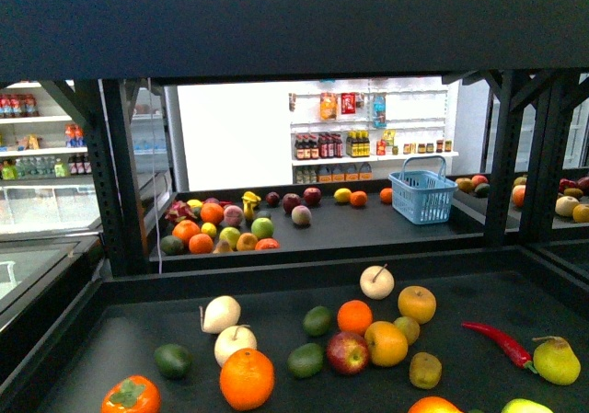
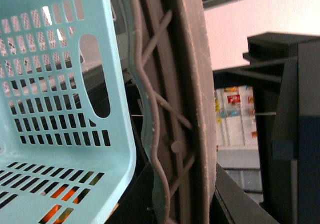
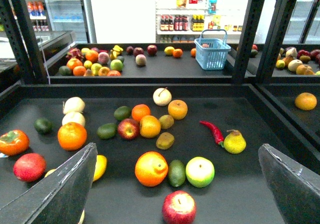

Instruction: Pick lemon from shelf

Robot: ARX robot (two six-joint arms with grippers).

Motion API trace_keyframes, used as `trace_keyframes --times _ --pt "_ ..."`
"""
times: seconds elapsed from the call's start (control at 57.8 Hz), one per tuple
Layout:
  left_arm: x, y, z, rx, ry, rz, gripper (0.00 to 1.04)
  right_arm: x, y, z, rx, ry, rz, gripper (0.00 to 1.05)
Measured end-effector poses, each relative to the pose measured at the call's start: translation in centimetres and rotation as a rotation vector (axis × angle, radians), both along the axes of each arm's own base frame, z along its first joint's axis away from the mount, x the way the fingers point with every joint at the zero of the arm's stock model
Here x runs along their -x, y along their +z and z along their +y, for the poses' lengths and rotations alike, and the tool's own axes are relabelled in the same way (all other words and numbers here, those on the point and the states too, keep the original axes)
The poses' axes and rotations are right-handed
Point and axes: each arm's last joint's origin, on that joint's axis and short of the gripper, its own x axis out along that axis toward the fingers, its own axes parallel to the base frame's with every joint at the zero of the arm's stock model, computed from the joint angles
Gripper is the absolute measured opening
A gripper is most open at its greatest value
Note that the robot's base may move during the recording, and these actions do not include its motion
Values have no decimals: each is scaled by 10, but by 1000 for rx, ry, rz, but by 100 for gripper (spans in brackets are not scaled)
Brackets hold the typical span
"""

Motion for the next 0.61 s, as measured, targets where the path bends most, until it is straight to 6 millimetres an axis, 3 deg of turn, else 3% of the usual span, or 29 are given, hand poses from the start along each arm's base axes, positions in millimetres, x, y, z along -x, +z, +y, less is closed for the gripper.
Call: trace_keyframes --times 0.277,0.606 --pt "12 26 -76 -74 -267 -16 10 0 0 0 0 0 0 97" --pt "16 22 -177 -111 -528 -4 8 0 0 0 0 0 0 97"
